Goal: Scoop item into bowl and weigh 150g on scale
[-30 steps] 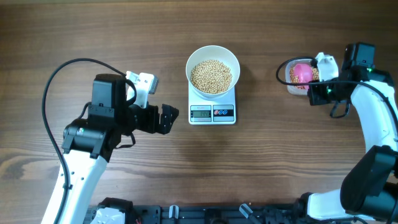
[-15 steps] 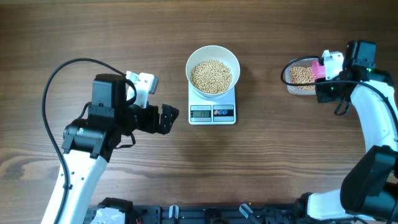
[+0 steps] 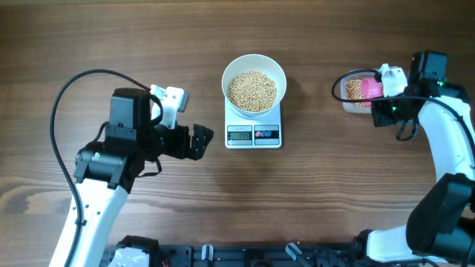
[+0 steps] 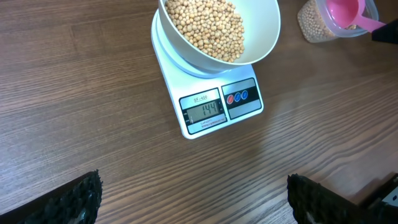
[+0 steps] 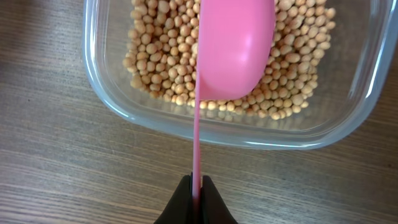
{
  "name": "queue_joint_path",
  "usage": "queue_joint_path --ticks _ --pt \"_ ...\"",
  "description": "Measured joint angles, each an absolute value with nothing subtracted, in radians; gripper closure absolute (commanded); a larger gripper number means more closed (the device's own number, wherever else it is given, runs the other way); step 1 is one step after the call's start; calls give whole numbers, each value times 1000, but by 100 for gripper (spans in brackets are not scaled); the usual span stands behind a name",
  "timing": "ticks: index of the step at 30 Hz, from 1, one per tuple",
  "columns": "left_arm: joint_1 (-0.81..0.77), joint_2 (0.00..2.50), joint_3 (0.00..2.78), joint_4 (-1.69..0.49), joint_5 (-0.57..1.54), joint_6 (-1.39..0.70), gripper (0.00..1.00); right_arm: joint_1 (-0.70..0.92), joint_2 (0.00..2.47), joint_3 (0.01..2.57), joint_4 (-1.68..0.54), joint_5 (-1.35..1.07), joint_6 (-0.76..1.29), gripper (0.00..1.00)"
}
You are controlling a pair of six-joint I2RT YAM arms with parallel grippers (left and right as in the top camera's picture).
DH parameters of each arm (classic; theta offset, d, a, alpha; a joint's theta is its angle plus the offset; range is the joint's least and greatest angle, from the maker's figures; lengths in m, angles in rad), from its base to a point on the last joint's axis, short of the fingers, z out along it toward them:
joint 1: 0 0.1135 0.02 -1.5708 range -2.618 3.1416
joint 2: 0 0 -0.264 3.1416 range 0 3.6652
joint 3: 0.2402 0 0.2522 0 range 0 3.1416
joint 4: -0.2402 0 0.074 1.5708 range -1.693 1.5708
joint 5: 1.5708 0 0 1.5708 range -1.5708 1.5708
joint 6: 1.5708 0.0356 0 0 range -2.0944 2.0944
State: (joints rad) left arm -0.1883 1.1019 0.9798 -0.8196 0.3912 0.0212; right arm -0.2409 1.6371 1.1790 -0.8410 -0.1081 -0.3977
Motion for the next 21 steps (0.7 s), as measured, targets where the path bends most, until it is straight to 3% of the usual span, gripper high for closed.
queue_joint_path --ticks 12,21 --pt "-188 1102 980 -820 391 21 0 -241 1637 1162 -847 -216 -390 96" --pt "-188 1102 980 -820 391 21 0 -244 1637 1158 -808 -282 -244 96"
